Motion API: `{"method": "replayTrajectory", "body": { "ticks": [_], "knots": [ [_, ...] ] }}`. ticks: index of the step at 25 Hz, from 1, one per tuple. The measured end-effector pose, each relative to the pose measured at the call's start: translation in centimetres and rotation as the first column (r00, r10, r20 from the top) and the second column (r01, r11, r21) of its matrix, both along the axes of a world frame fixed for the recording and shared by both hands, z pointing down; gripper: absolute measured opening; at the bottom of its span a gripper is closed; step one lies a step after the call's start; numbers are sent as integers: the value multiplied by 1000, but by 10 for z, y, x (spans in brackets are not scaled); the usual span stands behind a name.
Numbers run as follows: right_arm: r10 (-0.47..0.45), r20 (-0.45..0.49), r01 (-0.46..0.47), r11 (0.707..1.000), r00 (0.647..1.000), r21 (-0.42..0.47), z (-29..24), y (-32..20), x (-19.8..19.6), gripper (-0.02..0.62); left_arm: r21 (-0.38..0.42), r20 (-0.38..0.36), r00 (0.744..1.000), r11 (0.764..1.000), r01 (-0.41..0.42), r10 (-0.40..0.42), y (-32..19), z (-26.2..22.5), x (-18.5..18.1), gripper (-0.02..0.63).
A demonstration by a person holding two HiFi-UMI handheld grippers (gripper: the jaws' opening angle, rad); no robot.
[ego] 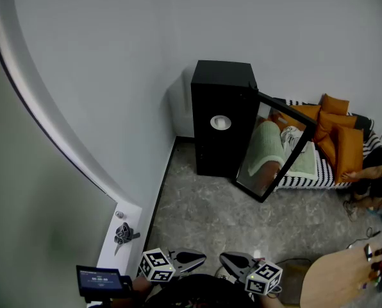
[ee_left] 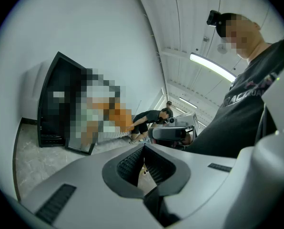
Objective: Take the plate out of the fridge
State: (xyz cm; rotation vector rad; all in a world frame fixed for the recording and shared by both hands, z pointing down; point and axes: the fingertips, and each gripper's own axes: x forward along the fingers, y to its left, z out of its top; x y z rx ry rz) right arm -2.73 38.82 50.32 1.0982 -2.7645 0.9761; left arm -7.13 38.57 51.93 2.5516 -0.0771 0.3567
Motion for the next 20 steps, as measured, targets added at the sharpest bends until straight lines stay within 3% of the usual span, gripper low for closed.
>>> {"method": "replayTrajectory", "body": {
  "ticks": [20],
  "knots": [
    [-5, 9, 5, 1000, 1000, -1, -1, 2, 20, 5, -12, 5, 1000, 1000, 15, -15, 4, 2, 17, 5]
  ]
}}
